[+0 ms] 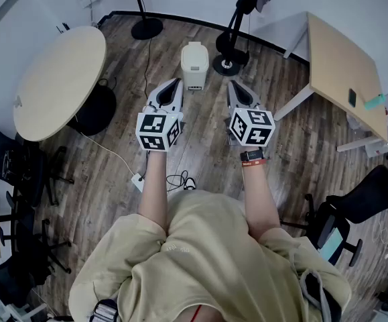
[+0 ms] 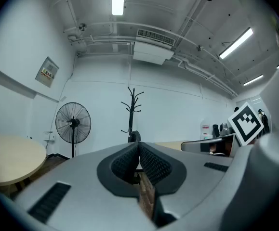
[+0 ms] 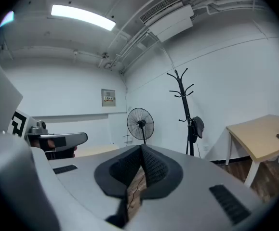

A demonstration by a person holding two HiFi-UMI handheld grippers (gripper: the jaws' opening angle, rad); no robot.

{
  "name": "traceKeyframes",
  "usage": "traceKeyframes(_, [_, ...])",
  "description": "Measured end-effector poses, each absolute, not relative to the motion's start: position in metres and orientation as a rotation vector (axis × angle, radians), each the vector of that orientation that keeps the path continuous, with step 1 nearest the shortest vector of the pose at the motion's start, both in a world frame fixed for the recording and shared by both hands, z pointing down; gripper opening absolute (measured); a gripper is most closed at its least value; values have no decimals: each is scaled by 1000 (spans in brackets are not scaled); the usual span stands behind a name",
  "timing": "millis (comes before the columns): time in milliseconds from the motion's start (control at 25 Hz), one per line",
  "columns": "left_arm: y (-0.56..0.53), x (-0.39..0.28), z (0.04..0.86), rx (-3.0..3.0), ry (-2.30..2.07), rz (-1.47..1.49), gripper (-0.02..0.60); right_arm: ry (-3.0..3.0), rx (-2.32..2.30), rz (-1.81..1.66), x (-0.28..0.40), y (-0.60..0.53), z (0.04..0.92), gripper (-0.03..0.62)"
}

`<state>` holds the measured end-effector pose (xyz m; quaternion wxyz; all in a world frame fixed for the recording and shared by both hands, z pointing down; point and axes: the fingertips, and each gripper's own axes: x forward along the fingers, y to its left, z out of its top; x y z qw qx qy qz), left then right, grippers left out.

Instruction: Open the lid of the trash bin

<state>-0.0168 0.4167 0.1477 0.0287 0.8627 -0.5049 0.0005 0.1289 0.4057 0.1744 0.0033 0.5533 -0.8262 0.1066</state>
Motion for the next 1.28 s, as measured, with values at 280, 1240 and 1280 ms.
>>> traceKeyframes(280, [394,-39,155,2665,-1542,33,25,-2596,1765,386,105,383,179,14])
traceKeyframes(1240, [319,-93,210,2593,-1643,105,25,-2536,1719,477,49,309,233,15])
traceKeyframes(1280, [310,-92,212,2584,-1656,123,25,-2539,1714,487,50,300,235,15])
